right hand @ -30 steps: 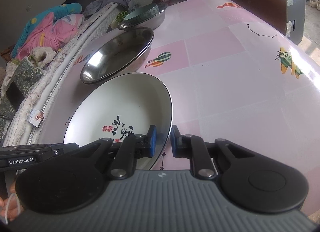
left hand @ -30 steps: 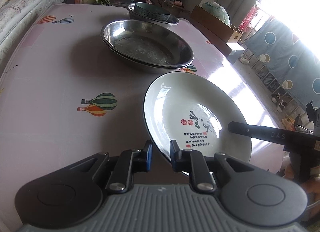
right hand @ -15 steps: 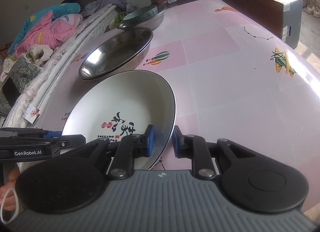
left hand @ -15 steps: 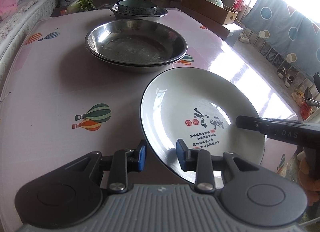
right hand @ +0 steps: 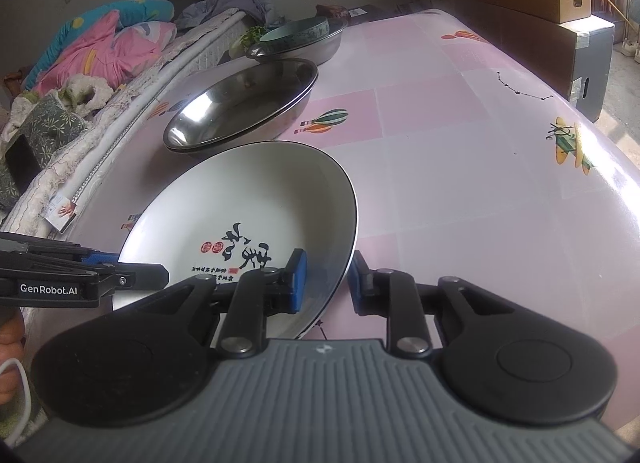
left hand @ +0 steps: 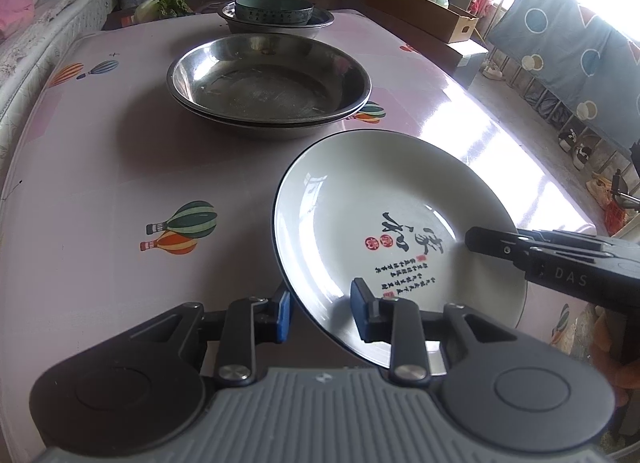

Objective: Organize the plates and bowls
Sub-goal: 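Hold the white plate raised above the table with both grippers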

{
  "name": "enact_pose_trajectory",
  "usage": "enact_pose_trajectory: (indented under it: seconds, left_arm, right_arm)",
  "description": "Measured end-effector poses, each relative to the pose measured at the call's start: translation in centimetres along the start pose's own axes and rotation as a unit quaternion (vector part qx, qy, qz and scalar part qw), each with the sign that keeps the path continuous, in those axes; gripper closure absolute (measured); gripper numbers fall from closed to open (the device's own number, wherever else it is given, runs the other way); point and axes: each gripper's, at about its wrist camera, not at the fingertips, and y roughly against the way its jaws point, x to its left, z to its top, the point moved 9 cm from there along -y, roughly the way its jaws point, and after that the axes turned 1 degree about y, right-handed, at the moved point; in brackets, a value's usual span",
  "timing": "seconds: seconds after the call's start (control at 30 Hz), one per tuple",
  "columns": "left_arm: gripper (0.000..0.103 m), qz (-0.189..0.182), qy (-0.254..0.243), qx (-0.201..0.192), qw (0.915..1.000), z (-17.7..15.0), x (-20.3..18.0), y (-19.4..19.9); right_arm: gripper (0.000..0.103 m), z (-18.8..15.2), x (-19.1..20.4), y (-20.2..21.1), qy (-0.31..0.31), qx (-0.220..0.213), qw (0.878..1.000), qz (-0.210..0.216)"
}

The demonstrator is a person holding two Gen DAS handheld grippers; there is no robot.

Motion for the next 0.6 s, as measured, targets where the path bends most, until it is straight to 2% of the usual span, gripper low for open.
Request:
enact_pose_trajectory:
  seconds: [0.3, 0.6]
  left_arm:
    - [0.069, 0.004, -0.005, 0.002, 1.0000, 0.19, -0.14, -0.21]
    - [0.067, 0.007, -0.009, 0.001, 0.9999, 0.13, -0.33, -0.17]
  right_arm:
    - [0.082, -0.12, 0.03, 0.01, -0.004, -0.001, 1.000, 0.002]
    - [0.078, -0.37, 0.22, 0.09, 0.008, -0.004, 1.000, 0.006]
